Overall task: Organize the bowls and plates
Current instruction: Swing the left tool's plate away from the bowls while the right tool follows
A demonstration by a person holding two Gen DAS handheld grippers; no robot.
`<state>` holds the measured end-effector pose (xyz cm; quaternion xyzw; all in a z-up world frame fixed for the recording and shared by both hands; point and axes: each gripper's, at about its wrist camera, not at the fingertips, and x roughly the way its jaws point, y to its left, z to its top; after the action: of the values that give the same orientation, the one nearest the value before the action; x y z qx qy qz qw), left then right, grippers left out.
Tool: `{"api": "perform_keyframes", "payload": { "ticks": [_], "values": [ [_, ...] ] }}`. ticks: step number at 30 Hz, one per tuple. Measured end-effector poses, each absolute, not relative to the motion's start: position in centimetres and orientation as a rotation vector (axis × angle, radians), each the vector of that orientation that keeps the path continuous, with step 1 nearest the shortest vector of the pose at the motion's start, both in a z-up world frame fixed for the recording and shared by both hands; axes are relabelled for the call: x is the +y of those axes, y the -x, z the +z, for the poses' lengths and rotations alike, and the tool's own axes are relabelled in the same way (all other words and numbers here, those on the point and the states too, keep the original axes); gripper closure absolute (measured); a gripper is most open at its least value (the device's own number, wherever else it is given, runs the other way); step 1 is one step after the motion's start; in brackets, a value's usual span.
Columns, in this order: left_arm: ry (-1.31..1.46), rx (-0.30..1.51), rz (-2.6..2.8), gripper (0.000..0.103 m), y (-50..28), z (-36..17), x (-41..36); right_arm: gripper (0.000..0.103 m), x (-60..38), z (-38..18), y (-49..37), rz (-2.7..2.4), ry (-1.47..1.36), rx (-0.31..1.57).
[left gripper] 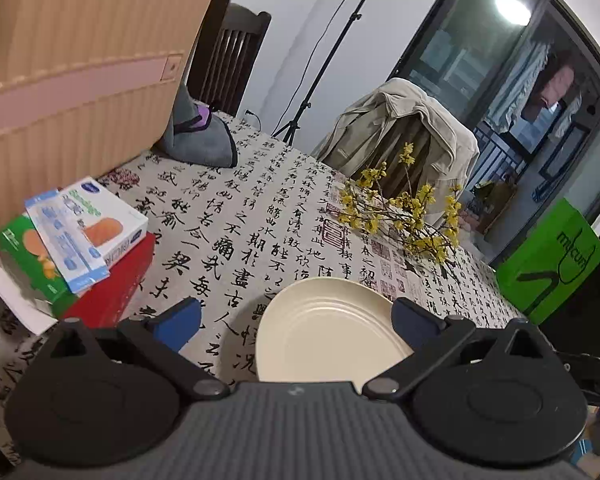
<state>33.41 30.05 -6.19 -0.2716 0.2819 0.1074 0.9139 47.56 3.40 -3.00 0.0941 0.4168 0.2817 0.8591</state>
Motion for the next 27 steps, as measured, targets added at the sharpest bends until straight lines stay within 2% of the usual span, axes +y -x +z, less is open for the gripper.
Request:
{"api": "perform_keyframes", "payload": {
  "ticks": [7,18,27],
  "values": [
    [0.623,0.599,0.210,0.000,-34.4,-8.7,31.5,0.000,4.5,-4.5,-49.7,0.566,-0.171,0.915],
    [0.558,0.605,0.194,0.000,-34.5,-9.5,31.0,0.001,5.9,-7.1,-52.3,0.520,-0.153,0.987],
    [0.546,0.631,0.189,0.000,-35.0,-10.2,30.7,0.017,8.1,-8.1,-54.0,0.528,-0.063,1.053]
  ]
}}
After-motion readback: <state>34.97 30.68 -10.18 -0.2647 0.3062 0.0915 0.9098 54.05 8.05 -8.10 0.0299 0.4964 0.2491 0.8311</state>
